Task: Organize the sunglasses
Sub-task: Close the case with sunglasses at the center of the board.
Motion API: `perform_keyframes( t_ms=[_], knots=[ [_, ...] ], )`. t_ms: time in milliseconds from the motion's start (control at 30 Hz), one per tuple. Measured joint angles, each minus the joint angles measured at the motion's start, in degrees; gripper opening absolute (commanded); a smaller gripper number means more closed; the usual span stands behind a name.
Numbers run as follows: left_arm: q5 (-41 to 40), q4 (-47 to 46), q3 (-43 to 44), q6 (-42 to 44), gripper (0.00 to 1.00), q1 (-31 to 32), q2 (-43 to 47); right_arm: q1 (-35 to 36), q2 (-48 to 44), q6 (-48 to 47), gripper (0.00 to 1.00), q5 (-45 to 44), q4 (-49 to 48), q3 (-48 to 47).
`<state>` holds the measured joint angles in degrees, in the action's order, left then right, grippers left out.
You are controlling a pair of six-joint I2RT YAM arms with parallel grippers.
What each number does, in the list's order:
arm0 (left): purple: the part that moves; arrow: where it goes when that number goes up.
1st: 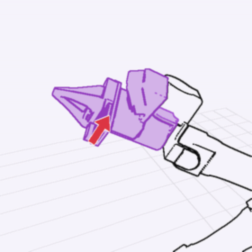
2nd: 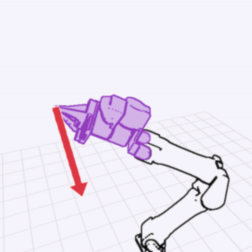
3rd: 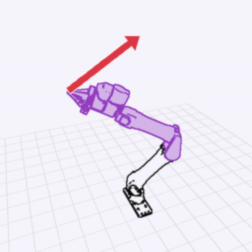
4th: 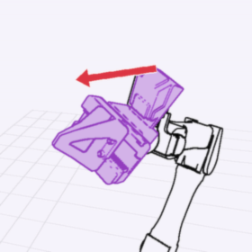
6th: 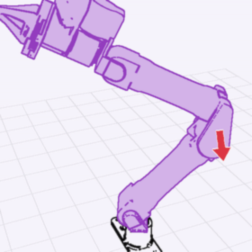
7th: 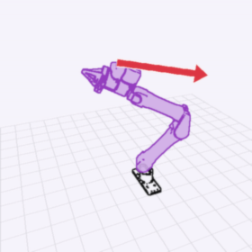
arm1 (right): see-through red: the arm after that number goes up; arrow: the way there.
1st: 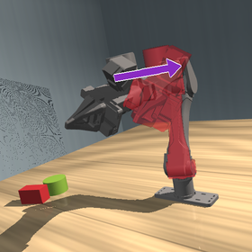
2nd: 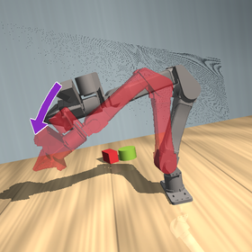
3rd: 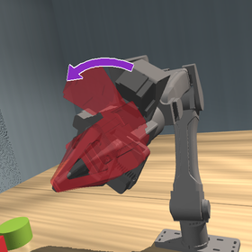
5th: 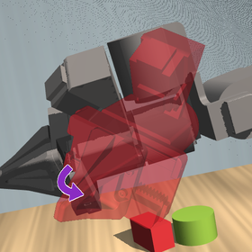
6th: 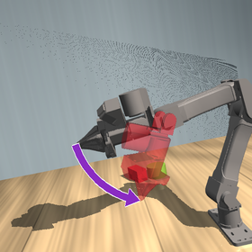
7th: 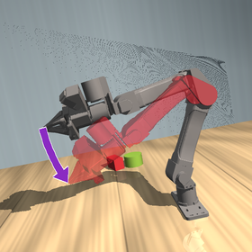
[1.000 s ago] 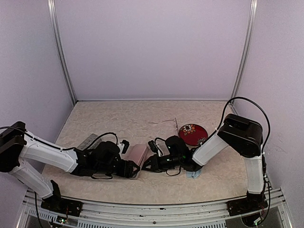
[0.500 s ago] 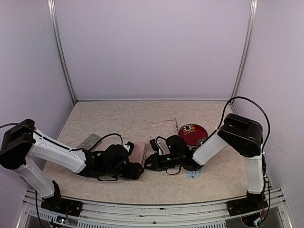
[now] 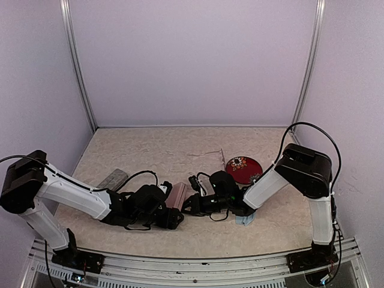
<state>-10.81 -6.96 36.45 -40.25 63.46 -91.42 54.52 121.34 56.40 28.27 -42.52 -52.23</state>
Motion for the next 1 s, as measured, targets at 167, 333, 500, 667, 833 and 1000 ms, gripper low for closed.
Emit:
perform_keyframes(
  t_ms=[167,333,500,667,833,1000],
  knots=[
    [-2.0,0.6,0.8,0.1,0.5,0.0,0.2,0.0,0.0,-0.4,0.22,0.0,0.1,0.0],
    [-3.0,1.1,1.0,0.4,0.53,0.1,0.2,0.0,-0.2,-1.7,0.25,-0.4,0.6,0.1],
    [-4.3,3.7,1.2,1.8,0.79,0.3,0.7,0.0,-1.9,-3.9,0.25,-1.7,2.1,1.4],
    [-6.6,8.6,1.2,3.0,0.99,0.5,1.6,-0.3,-3.7,-5.9,0.25,-3.2,4.4,2.4],
    [-7.8,11.3,1.1,3.7,0.99,0.5,3.8,-0.3,-4.4,-6.7,0.25,-3.7,5.5,2.7],
    [-7.7,12.5,1.1,4.4,0.99,0.5,5.7,-0.6,-4.9,-7.2,0.25,-3.9,5.8,3.2]
  ],
)
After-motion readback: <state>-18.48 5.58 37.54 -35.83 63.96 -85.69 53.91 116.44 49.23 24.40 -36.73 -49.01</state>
